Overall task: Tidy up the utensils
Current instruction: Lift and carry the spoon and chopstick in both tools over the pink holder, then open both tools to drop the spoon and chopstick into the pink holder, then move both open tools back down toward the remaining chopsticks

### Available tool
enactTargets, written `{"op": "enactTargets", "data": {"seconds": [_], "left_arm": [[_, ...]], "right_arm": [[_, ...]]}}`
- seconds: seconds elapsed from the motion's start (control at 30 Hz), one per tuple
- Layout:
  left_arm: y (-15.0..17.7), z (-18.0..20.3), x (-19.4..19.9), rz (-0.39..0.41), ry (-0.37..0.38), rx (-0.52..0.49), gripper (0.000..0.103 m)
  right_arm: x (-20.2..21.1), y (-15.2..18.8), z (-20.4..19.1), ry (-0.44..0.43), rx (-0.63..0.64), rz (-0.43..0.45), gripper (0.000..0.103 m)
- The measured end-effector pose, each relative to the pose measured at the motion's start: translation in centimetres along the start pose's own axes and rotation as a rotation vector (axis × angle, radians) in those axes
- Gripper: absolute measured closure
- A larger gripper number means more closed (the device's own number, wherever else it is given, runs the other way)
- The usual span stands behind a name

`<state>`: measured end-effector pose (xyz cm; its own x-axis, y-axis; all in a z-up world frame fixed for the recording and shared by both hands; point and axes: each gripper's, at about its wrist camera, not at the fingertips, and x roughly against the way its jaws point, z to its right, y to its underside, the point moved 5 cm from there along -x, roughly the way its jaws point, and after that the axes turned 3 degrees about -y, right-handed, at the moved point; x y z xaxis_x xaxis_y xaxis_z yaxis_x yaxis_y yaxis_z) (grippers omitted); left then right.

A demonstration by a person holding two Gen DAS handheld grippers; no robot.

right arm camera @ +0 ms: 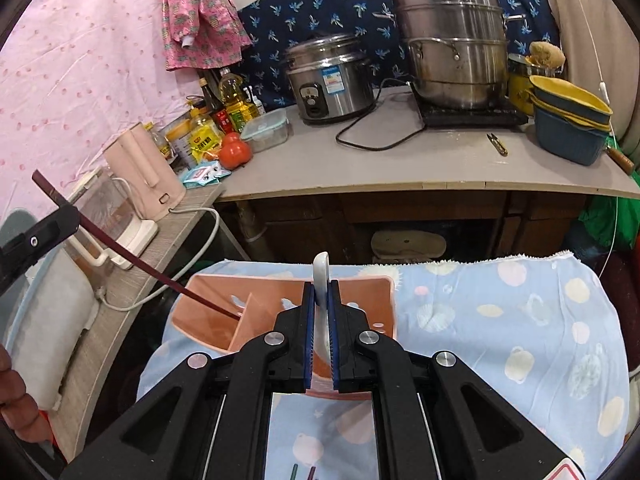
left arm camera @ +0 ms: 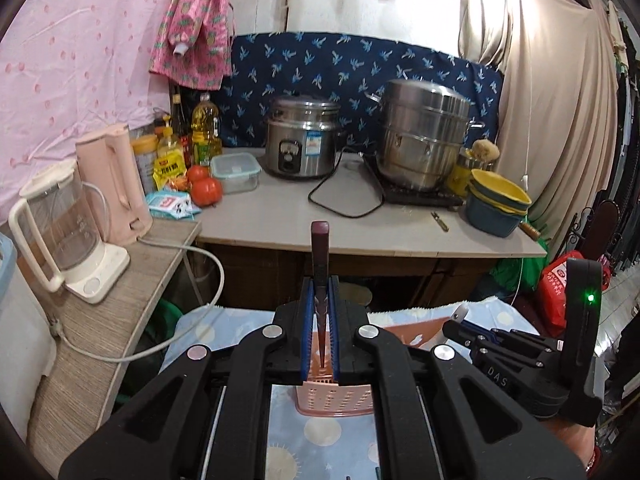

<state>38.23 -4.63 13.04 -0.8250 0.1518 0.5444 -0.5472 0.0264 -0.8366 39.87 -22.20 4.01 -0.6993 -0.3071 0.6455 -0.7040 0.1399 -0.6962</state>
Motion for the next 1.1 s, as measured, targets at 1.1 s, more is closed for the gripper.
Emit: {"op": "enactTargets", "data": {"seconds": [1.1], "left_arm": [[16.3, -2.4, 9.6, -0.164, -0.052, 0.045, 0.056]], "right_arm": [[14.6, 17.2, -2.1, 0.075, 0.030, -0.008, 0.069]]}}
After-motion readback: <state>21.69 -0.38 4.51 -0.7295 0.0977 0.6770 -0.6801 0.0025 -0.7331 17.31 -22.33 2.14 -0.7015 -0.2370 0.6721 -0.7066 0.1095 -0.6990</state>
